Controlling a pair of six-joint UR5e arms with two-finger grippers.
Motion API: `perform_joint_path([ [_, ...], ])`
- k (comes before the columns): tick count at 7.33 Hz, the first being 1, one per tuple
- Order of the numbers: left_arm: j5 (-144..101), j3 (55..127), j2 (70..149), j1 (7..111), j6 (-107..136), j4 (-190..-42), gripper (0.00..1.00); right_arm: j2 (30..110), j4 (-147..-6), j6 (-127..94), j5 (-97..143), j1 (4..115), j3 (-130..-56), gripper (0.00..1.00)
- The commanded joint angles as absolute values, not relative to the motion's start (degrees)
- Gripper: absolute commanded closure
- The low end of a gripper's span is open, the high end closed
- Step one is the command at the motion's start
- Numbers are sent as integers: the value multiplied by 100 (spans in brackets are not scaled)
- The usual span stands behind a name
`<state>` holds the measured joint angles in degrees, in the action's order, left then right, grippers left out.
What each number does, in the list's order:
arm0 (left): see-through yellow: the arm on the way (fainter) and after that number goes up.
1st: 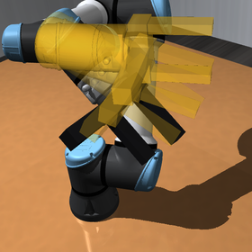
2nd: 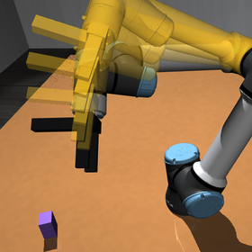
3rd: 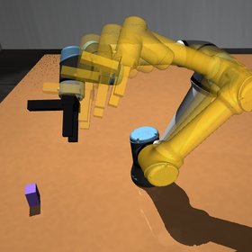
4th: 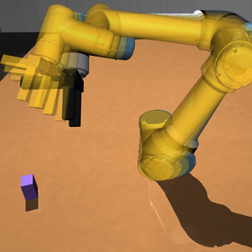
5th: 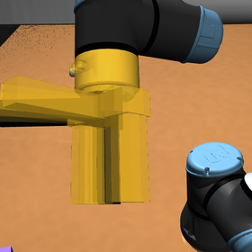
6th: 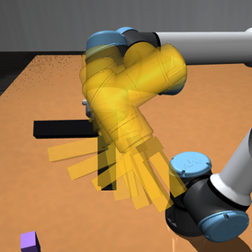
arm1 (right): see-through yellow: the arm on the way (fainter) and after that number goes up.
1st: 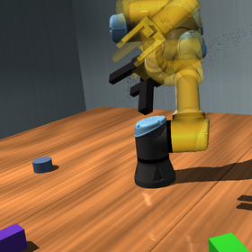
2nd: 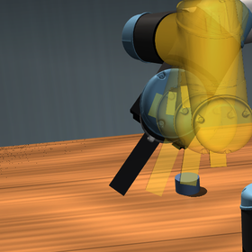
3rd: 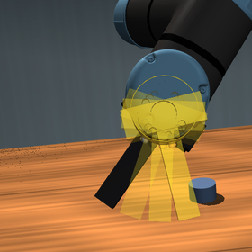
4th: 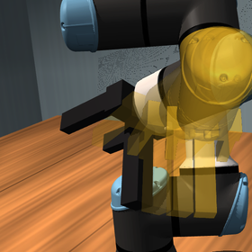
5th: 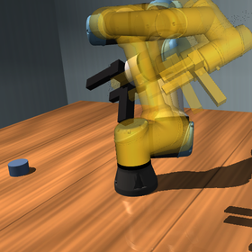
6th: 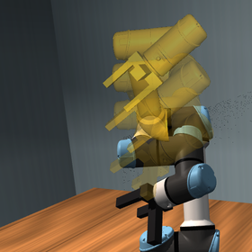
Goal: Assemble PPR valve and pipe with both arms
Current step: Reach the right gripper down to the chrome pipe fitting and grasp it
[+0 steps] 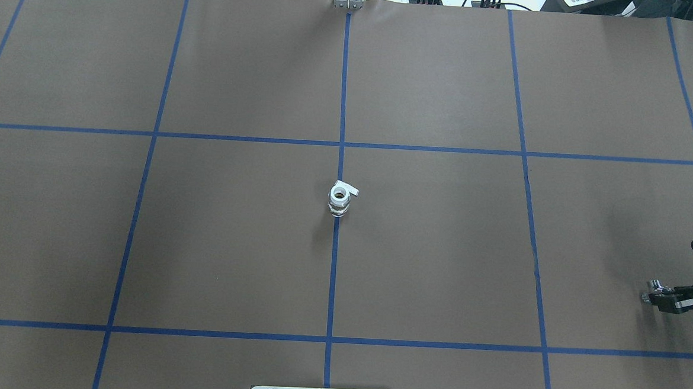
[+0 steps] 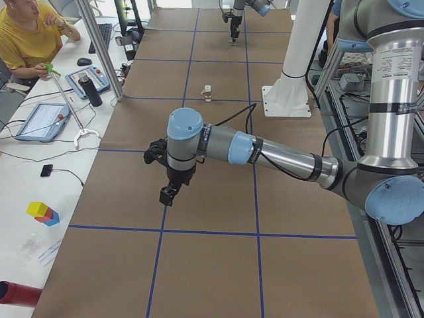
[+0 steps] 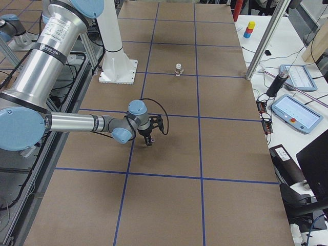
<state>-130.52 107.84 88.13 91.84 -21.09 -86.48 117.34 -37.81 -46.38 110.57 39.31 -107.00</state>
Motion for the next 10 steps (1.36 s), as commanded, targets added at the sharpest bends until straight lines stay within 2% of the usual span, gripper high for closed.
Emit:
perform_joint_path([
  [1,-13052,10784,8807,9185,-2109,-8648,0,11690,-3779,-4658,11083,3929,-10723,42],
  [2,-13052,10784,8807,9185,-2109,-8648,0,11689,-3779,-4658,11074,3929,-10723,43],
  [3,-13052,10793,8781,9185,-2109,-8648,0,11698,-3779,-4658,11074,3929,-10723,53],
  [4,-13052,10784,8780,9185,-2109,-8648,0,11698,-3779,-4650,11074,3937,-10723,87],
  [5,-13052,10784,8780,9185,-2109,-8648,0,11690,-3779,-4649,11074,3937,-10731,100],
  [8,-13052,10749,8553,9185,-2109,-8648,0,11392,-3840,-4649,11214,4174,-10749,100],
  [10,-13096,10514,8403,9202,-1613,-8640,0,10753,-4373,-4649,11600,4533,-10740,100],
])
